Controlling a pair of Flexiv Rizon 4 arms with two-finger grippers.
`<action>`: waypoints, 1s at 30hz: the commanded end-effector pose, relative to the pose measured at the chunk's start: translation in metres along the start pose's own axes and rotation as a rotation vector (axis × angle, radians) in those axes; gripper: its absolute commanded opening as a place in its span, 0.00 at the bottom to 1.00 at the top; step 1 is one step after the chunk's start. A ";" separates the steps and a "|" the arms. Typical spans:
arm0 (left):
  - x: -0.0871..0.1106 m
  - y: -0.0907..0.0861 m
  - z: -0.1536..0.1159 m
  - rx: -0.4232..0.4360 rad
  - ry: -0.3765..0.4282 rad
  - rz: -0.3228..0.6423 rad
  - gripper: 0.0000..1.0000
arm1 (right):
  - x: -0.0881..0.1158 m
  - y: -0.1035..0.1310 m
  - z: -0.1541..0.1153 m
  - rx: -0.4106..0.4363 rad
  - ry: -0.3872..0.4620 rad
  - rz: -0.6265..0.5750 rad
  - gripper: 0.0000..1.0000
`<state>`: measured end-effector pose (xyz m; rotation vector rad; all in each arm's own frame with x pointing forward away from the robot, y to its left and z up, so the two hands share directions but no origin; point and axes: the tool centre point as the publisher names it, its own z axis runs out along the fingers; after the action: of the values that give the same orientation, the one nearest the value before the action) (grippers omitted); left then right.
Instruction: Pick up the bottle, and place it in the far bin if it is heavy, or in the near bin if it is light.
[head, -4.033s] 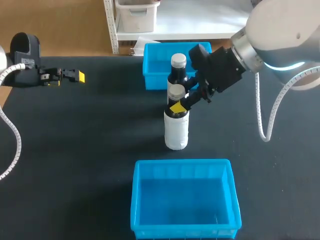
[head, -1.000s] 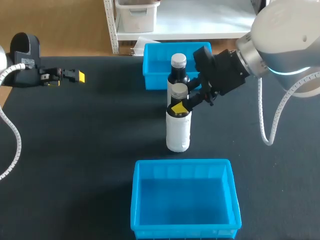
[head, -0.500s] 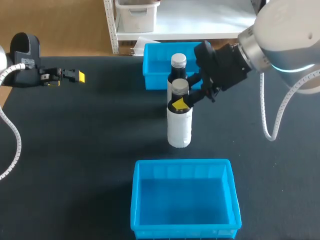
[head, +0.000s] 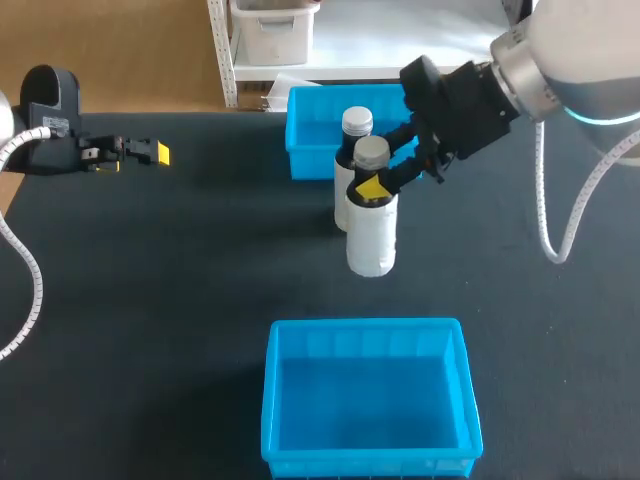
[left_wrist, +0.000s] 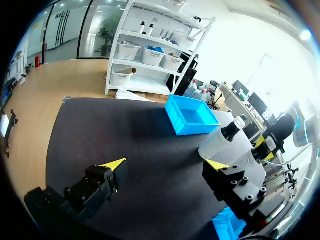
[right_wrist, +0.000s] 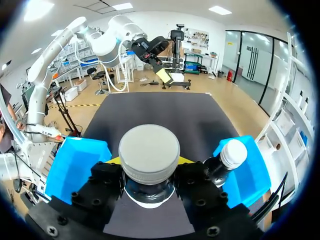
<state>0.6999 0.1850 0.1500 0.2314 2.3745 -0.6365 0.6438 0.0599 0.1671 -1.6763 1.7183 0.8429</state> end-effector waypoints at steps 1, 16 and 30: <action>0.000 0.000 0.000 0.000 0.000 0.000 1.00 | -0.006 0.003 -0.016 0.003 0.005 0.009 0.00; 0.000 0.000 0.000 0.000 0.000 0.000 1.00 | -0.020 -0.004 -0.061 0.032 0.012 0.047 0.00; 0.000 0.000 0.000 0.000 0.000 0.000 1.00 | -0.003 -0.037 -0.124 0.099 0.014 0.051 0.00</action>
<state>0.6999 0.1850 0.1500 0.2313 2.3744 -0.6365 0.6816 -0.0220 0.2409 -1.5857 1.7988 0.7461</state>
